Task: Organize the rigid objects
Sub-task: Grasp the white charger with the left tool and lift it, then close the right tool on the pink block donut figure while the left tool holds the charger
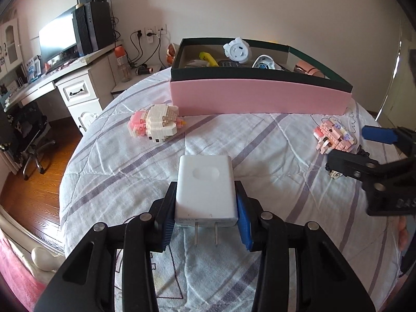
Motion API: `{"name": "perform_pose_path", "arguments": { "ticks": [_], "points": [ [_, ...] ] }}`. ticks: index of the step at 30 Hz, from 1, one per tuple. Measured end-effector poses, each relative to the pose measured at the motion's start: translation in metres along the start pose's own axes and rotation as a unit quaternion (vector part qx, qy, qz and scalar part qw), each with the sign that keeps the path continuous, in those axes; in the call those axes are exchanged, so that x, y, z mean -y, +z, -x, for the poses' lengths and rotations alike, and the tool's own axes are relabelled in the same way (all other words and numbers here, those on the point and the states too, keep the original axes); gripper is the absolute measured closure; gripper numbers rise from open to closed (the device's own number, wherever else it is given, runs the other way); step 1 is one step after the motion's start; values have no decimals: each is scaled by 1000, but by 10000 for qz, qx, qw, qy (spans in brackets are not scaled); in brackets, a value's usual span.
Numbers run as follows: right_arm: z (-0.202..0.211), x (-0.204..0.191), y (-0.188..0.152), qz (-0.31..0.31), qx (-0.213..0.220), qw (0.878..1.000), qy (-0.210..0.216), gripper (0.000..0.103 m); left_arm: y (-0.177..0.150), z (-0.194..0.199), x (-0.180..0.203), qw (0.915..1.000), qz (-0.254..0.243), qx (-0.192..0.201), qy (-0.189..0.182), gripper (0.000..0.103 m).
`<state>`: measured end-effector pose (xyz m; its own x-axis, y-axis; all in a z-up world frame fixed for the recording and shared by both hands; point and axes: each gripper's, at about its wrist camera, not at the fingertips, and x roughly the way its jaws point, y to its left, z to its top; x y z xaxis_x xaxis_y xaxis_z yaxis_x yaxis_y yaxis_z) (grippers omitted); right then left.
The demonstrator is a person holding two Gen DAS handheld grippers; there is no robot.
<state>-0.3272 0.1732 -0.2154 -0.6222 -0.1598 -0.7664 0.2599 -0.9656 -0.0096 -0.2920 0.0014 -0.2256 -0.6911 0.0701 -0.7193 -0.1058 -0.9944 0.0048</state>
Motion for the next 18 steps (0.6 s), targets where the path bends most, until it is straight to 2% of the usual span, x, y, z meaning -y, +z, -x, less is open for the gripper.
{"name": "perform_pose_path", "arguments": {
  "ticks": [5,8,18],
  "points": [
    [-18,3,-1,-115,-241,9996,-27,1,1,-1,-1,10000,29,-3,-50,63],
    [-19,6,-2,-185,-234,9995,-36,8,1,-1,0,10000,20,-9,-46,63],
    [-17,-4,0,95,-165,9998,43,9,1,-1,-1,9999,24,-22,-97,61]
  ]
}}
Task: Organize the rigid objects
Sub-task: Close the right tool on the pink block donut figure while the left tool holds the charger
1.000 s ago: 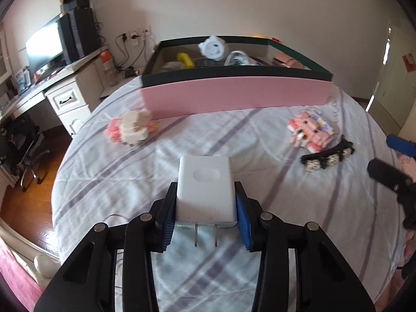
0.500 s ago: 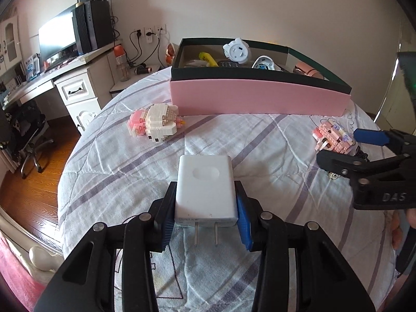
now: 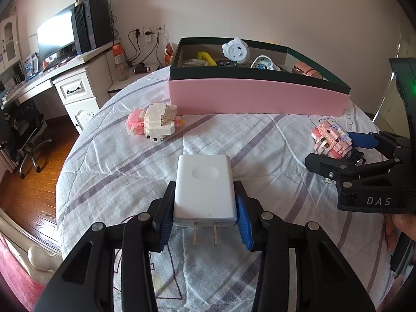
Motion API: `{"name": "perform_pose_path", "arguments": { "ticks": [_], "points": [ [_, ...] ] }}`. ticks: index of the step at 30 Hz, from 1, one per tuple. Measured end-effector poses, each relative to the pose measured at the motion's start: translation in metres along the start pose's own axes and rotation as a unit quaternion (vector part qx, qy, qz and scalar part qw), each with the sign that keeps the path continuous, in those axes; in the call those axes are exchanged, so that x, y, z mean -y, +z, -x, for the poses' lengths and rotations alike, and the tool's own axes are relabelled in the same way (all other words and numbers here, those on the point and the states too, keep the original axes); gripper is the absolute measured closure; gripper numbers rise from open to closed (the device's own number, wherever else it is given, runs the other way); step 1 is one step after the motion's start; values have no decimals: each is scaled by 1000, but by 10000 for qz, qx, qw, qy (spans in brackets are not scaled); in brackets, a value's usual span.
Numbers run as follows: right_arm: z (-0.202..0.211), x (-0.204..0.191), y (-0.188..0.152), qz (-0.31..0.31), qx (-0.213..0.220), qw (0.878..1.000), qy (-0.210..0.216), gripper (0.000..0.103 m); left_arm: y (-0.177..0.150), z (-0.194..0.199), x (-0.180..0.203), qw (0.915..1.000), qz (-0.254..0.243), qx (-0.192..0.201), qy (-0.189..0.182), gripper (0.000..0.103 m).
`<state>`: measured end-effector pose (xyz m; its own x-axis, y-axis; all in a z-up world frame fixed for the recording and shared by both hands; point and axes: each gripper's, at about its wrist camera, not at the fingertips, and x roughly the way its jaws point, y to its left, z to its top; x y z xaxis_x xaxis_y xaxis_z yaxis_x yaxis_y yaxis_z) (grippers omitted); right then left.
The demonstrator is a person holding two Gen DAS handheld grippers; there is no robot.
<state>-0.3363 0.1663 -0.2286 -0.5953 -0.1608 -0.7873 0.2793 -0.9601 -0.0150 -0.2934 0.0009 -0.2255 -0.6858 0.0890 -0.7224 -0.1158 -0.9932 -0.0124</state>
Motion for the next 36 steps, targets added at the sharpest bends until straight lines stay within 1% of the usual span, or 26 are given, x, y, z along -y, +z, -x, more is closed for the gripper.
{"name": "perform_pose_path", "arguments": {
  "ticks": [2,5,7,9,11,12,15,18,20,23,28,30,32,34,36],
  "points": [
    [-3,-1,1,1,-89,10000,-15,9,0,0,1,10000,-16,-4,3,58],
    [-3,-1,4,-11,-111,9999,-121,8,0,0,2,10000,-25,-6,-1,57],
    [-5,-1,4,-20,-174,9998,-112,8,1,-1,2,10000,-13,-7,-27,56],
    [-3,4,4,-102,-190,9997,81,7,1,-1,1,10000,-5,-10,-93,54],
    [-1,13,4,-190,-198,9992,281,7,1,-1,1,9998,-16,-18,-181,48],
    [1,17,3,-215,-153,9992,307,7,1,-1,1,9998,-24,-25,-212,47],
    [9,30,0,-303,-77,9993,211,6,1,-1,3,9998,-68,-28,-188,46],
    [16,36,0,-395,74,9989,242,6,1,-2,4,9998,-67,-29,-188,46],
    [14,33,4,-323,39,9993,160,6,1,-2,5,9998,-90,-39,-194,44],
    [8,21,11,-48,-2,10000,35,6,1,-1,5,9997,-116,-47,-206,42],
    [-4,0,17,246,-126,9995,169,6,1,-2,6,9996,-136,-61,-244,40],
    [-9,-2,16,231,-206,9994,132,9,1,-2,6,9996,-156,-66,-243,39],
    [-10,-2,14,225,-192,9994,170,30,1,-2,6,9996,-157,-67,-246,39],
    [-9,2,13,135,-181,9995,228,35,2,-2,7,9996,-160,-68,-239,39],
    [-10,4,13,113,-202,9993,280,35,1,-2,7,9996,-177,-65,-217,39]
  ]
}}
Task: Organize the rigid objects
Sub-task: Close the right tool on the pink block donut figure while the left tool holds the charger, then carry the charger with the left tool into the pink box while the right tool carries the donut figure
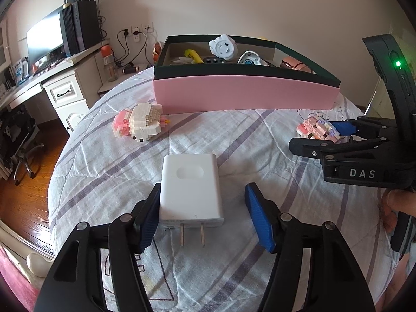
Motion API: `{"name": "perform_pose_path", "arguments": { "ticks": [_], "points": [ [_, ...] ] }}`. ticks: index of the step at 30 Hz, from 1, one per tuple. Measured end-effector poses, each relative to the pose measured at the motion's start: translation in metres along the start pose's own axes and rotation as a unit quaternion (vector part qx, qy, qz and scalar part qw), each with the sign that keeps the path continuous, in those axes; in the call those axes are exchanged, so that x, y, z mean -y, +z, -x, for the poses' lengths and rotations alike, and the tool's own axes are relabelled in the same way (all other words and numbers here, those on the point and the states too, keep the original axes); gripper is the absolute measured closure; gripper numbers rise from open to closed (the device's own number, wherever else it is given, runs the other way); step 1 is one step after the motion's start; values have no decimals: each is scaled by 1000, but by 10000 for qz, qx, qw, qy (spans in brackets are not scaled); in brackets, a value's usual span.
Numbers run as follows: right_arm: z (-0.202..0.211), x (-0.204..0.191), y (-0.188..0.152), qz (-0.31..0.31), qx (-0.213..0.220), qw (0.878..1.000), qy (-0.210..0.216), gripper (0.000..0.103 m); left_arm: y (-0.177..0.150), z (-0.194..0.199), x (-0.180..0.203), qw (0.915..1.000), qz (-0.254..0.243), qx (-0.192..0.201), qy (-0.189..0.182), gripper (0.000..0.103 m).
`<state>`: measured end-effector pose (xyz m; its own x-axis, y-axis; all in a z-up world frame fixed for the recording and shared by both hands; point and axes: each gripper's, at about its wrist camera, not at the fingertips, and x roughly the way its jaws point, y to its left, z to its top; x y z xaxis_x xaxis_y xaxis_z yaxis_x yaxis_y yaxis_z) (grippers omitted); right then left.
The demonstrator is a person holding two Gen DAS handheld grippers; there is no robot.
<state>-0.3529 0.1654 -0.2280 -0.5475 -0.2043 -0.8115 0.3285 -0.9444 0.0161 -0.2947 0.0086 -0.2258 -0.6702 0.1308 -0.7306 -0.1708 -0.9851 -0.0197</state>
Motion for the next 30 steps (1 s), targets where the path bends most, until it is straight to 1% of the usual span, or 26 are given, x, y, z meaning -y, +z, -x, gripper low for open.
{"name": "perform_pose_path", "arguments": {
  "ticks": [4,6,8,10,14,16,20,27,30],
  "points": [
    [-1,-4,-1,76,-13,9999,-83,34,-1,0,0,10000,-15,2,27,40],
    [0,-4,-2,84,35,9999,-59,34,-1,1,-1,10000,-1,25,46,44],
    [1,-5,-5,111,113,9998,-99,35,-2,2,-2,9999,24,77,60,56],
    [3,-6,-6,126,137,9997,-140,35,-3,3,-2,9999,12,121,7,63],
    [9,-6,-9,84,192,9997,-149,34,-3,4,-3,9999,34,148,-33,63],
    [12,-6,-10,36,196,9998,-82,34,-2,5,-5,9998,81,158,-100,63],
    [25,-4,-13,-28,372,9993,22,34,-1,6,-8,9994,174,174,-245,63],
    [43,3,-15,-135,579,9981,159,34,0,10,-4,9996,148,138,-191,63],
    [51,6,-17,-177,662,9974,227,34,3,18,1,9996,109,195,-179,63]
  ]
}}
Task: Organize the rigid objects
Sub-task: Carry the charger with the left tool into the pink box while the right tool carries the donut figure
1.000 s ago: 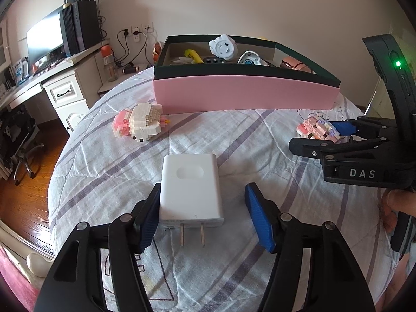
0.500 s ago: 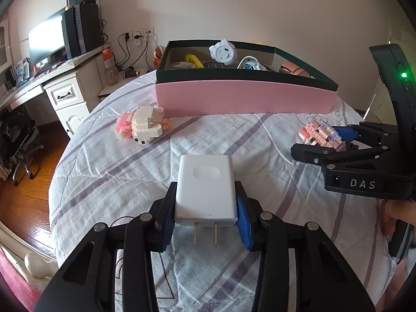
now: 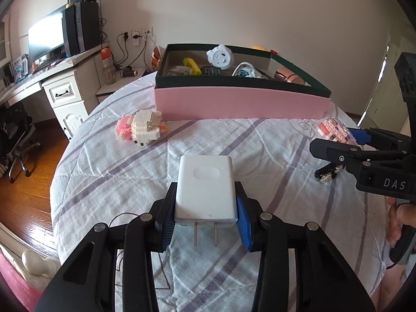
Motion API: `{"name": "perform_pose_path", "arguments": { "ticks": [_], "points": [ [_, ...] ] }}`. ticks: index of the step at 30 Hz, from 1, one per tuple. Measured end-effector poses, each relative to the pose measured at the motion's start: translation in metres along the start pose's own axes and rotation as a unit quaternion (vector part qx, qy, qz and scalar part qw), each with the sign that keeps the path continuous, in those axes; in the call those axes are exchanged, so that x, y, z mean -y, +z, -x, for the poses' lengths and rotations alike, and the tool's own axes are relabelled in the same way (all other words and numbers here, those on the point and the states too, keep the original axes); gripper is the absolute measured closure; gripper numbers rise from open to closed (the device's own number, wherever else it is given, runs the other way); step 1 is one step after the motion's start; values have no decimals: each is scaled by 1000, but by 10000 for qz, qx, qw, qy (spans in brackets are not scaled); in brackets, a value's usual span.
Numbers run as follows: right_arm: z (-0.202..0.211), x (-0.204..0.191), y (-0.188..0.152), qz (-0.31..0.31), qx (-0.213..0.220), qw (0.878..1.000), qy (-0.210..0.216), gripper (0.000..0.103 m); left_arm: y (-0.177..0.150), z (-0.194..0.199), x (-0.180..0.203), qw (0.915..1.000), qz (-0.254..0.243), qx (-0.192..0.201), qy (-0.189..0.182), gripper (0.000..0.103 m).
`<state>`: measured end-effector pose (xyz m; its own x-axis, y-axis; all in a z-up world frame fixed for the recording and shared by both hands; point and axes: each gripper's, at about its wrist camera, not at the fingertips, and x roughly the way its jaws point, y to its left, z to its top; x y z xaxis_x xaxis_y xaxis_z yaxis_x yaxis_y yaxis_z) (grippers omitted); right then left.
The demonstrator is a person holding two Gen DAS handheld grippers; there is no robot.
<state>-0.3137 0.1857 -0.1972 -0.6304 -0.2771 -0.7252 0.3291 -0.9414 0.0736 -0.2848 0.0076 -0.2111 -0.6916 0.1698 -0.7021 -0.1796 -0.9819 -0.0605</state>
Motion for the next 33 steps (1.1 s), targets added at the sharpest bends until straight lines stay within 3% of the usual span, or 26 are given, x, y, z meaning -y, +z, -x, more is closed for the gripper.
{"name": "perform_pose_path", "arguments": {
  "ticks": [17,27,33],
  "points": [
    [25,25,16,-259,421,9988,-8,34,58,23,35,9980,-482,399,94,63],
    [35,49,63,-165,706,9974,-7,34,119,12,36,9960,-678,573,-64,62],
    [14,68,104,18,603,9979,-250,34,164,-20,19,9968,-676,395,-177,62]
  ]
}}
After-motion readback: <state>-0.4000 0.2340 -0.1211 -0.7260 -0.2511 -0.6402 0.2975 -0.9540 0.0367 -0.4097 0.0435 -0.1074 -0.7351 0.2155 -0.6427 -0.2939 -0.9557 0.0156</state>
